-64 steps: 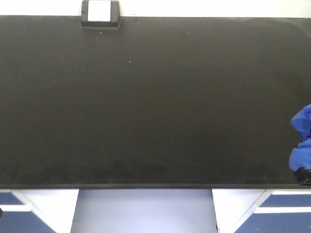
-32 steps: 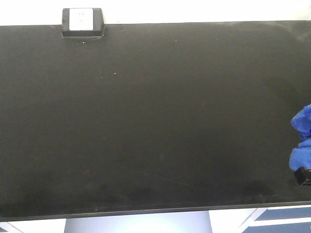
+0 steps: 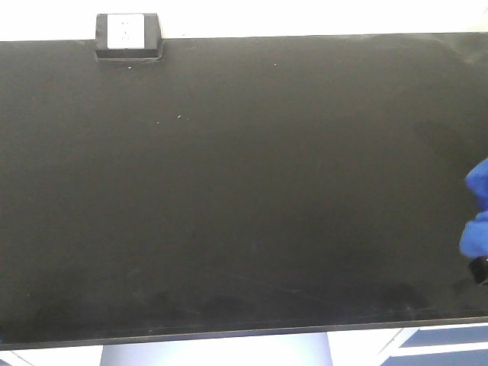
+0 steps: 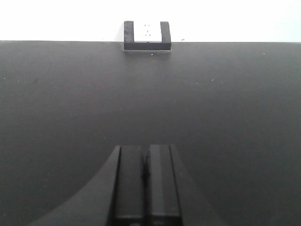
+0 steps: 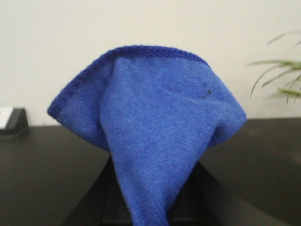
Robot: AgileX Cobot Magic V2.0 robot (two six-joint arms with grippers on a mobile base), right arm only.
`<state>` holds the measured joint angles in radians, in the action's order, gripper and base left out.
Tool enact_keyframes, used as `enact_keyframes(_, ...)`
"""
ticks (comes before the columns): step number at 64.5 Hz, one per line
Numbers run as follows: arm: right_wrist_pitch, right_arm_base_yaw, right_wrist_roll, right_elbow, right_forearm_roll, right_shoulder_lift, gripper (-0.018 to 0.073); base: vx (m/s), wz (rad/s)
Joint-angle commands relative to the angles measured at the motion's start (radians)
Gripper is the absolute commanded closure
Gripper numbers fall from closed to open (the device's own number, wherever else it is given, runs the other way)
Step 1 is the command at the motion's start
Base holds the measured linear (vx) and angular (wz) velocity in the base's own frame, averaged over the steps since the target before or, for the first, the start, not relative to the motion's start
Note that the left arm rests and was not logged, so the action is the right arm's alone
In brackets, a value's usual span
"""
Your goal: Wipe right workspace with blue cloth
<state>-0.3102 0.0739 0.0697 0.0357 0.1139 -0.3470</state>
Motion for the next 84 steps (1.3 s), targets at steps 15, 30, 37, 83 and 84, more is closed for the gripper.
enact_keyframes(15, -0.158, -0.001, -0.055, 0.034, -0.008, -0.012, 0.0557, 0.0, 0.0)
enact_keyframes(30, -0.035, -0.001, -0.107, 0.055, -0.008, -0.013, 0.0557, 0.0, 0.0)
enact_keyframes(37, 0.279, -0.001, -0.095, 0.168, -0.009, -0.054, 0.0557, 0.0, 0.0)
enact_keyframes(83, 0.639, -0.001, 0.023, 0.773, -0.064, -1.17, 0.0557, 0.0, 0.0)
enact_keyframes(84, 0.64, -0.001, 0.026, 0.782, -0.063, -1.179, 0.0557, 0.0, 0.0)
